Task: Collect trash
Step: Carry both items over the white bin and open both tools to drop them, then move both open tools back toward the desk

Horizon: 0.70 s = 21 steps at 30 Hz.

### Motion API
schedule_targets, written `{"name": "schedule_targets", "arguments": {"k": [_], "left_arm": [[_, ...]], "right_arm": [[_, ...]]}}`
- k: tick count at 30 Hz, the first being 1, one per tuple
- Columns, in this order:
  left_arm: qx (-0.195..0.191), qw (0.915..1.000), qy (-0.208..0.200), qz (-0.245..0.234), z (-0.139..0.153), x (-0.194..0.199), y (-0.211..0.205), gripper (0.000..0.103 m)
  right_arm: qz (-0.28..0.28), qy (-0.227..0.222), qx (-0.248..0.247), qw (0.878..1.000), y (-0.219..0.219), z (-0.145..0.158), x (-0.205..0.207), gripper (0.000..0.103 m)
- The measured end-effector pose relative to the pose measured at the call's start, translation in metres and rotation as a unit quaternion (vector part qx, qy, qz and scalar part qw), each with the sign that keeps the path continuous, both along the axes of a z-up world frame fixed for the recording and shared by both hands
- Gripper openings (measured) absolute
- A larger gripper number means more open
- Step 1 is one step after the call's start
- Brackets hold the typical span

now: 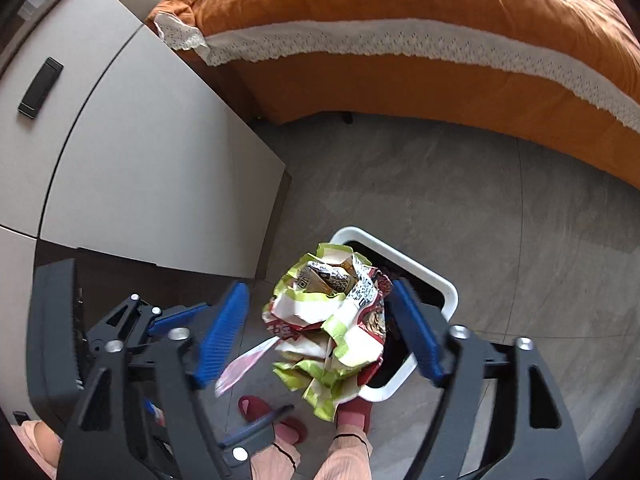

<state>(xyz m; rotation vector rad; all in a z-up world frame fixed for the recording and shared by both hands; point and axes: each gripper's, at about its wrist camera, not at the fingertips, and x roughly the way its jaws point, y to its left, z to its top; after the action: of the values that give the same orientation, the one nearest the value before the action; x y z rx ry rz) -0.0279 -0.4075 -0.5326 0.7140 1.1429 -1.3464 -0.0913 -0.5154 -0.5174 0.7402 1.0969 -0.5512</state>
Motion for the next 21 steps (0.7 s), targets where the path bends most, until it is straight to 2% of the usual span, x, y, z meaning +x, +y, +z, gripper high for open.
{"name": "schedule_targets", "arguments": {"k": [3,8,14,21], "left_arm": [[0.005,0.9999,0.004,0.015,-0.007,0.003,0.001,0.098],[0.005,0.9996,-0.002,0.027,0.0,0.003,0.003,0.098],[-0.012,0.9982,-0.015,0.056,0.046,0.007,0.015,0.098],[-0.052,0.9925,-0.027,0.107,0.124,0.017,0.032,0.098]], "right_arm": [[-0.003,0.016,0.006,1.0,0.0,-0.008,-0.007,0.099],[-0.009,0.019,0.001,1.0,0.001,0.004,-0.009,0.099],[0.001,-0.008,-0.014,1.0,0.008,0.047,-0.003,0.099],[0.033,-0.057,-0.054,0.996,0.028,0.132,0.008,0.099]]}}
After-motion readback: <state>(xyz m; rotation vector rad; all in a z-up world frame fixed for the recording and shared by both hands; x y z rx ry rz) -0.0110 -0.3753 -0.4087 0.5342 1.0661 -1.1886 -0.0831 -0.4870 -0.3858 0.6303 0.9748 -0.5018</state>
